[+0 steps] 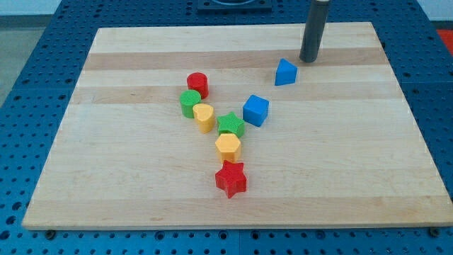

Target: Move the blue triangle and blue cube diagonal to each other

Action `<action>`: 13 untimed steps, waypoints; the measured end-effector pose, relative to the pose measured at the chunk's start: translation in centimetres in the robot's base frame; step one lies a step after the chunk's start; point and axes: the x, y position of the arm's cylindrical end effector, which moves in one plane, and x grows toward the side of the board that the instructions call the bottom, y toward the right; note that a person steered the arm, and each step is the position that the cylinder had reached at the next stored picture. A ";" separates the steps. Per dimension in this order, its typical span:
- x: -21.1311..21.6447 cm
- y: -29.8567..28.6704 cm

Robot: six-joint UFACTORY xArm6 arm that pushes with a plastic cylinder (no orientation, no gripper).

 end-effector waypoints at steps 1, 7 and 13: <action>3.4 -1.2; 0.5 -1.9; 3.9 -3.6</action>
